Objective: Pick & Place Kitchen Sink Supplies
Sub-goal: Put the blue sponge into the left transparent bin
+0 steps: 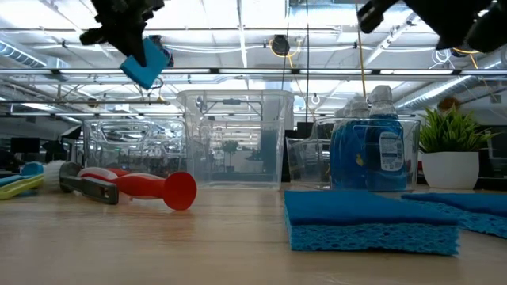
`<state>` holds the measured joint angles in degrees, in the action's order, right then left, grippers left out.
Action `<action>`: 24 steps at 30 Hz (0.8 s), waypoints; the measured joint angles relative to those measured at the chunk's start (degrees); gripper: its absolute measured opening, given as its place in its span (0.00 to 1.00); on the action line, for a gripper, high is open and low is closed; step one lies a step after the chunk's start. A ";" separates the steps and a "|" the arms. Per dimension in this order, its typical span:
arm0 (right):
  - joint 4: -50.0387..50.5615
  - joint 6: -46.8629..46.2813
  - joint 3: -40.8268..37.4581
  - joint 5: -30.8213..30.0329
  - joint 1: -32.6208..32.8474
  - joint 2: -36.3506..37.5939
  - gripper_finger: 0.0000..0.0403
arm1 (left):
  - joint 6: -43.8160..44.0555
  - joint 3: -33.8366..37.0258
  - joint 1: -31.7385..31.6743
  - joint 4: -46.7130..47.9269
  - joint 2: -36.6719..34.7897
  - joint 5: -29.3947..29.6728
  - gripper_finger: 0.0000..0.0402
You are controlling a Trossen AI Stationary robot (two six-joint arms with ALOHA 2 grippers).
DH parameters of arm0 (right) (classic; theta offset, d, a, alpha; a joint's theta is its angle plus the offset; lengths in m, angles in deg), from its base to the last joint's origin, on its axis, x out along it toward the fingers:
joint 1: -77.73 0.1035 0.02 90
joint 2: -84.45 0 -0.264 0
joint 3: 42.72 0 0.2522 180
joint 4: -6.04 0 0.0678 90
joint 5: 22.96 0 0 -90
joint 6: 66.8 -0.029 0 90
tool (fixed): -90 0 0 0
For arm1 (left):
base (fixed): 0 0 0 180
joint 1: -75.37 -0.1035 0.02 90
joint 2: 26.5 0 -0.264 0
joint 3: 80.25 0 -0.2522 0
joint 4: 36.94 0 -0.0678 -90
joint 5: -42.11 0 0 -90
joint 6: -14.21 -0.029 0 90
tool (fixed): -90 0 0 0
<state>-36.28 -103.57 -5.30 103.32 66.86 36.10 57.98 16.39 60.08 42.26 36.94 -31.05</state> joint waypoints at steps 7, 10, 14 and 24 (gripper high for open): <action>0.20 0.70 -3.62 -1.70 -0.04 5.06 0.46 | -2.56 -11.23 -5.71 11.65 12.24 -3.55 0.02; 0.80 2.31 -4.06 -1.57 -0.04 5.65 0.46 | -4.36 -13.54 -8.82 13.27 15.99 -6.79 0.02; 4.92 4.01 -4.22 -1.47 -0.03 5.87 0.46 | -5.98 -14.09 -12.87 13.64 18.99 -12.07 0.02; 9.33 4.97 -4.22 1.59 -0.05 5.96 0.46 | -7.65 -14.11 -18.82 14.54 22.97 -16.75 0.02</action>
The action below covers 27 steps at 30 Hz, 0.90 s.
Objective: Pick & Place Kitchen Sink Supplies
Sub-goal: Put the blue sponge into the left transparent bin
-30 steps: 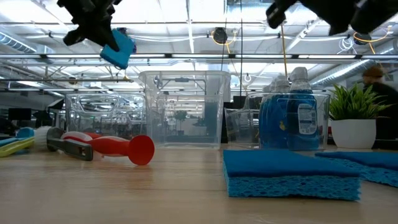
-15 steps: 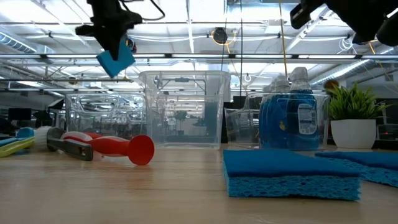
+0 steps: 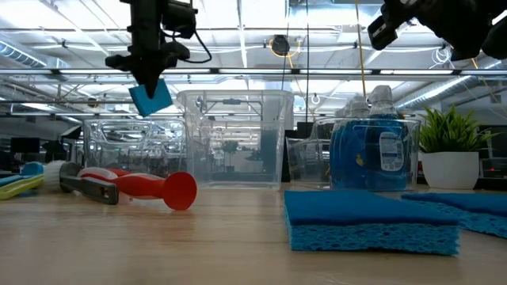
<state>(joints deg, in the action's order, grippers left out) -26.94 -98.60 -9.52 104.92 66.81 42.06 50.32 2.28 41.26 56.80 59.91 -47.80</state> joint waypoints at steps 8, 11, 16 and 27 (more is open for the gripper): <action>5.79 3.41 0.00 -3.50 0.00 0.02 0.46 | 0.03 0.00 -1.71 -0.48 2.39 -1.64 0.03; 6.38 4.86 0.00 -5.30 0.00 0.02 0.46 | 0.09 0.02 -2.26 -0.59 2.65 -2.13 0.02; 6.78 7.16 0.00 -8.26 0.02 0.09 0.46 | 0.79 0.02 -2.33 -1.52 2.58 -2.00 0.02; 6.91 9.60 0.00 -11.26 0.11 5.69 0.46 | 1.51 0.02 -2.50 -3.59 2.58 -1.54 0.02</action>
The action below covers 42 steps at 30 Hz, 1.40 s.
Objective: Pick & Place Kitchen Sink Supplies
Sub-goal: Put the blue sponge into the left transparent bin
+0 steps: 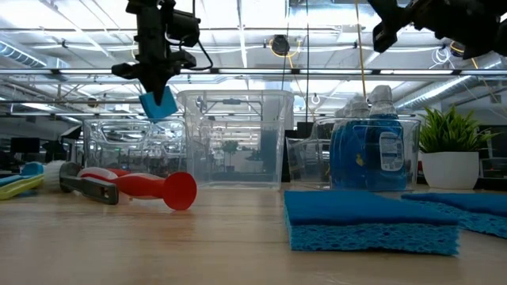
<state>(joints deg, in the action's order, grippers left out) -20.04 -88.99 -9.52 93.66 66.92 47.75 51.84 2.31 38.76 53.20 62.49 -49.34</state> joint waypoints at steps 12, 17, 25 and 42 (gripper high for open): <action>1.74 2.35 0.02 -1.33 0.00 7.23 0.46 | 0.31 0.00 -0.05 -0.04 3.68 -0.01 0.02; 2.01 2.35 0.02 -1.31 0.00 8.83 0.46 | -0.48 0.00 -0.05 -0.05 6.92 -0.01 0.06; 3.04 2.33 0.04 -1.17 0.00 9.19 0.46 | -1.88 0.02 -0.05 -0.04 11.24 1.83 0.03; 3.25 0.37 0.04 -1.07 0.00 9.24 0.46 | -0.38 4.87 -0.05 -1.09 11.96 4.54 0.15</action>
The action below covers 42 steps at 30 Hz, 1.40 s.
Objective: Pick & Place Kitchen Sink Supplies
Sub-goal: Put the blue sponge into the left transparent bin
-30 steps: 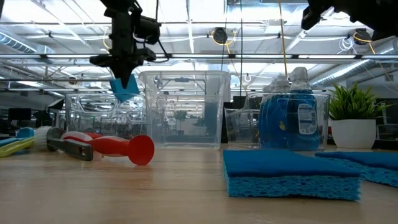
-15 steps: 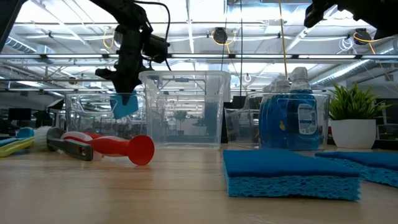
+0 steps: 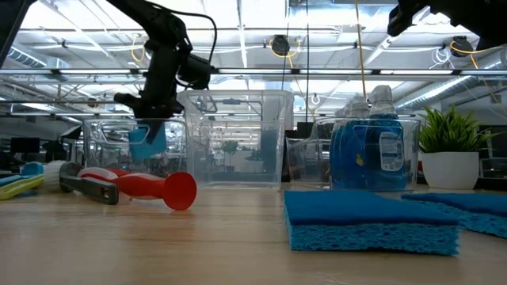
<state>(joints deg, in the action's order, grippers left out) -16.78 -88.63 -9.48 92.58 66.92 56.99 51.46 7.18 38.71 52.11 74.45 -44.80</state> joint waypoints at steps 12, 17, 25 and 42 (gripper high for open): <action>0.01 -0.24 0.00 0.00 0.00 0.00 0.46 | -2.08 0.00 0.00 -1.91 -0.59 0.04 0.32; 0.01 -0.25 0.00 0.00 0.00 0.00 0.46 | -2.93 0.07 -0.27 -1.65 -1.72 0.02 0.39; 0.01 -2.99 0.00 0.00 0.00 -0.01 0.46 | -3.87 -0.04 0.47 -1.29 -10.85 -2.12 0.41; -1.02 -3.02 0.02 0.00 0.00 -0.04 0.46 | -3.80 -0.04 17.21 -11.40 -32.07 -3.51 0.41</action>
<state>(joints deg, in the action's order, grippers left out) -17.80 -91.64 -9.45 92.58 66.92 56.94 47.65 7.14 55.92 40.71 42.38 -48.31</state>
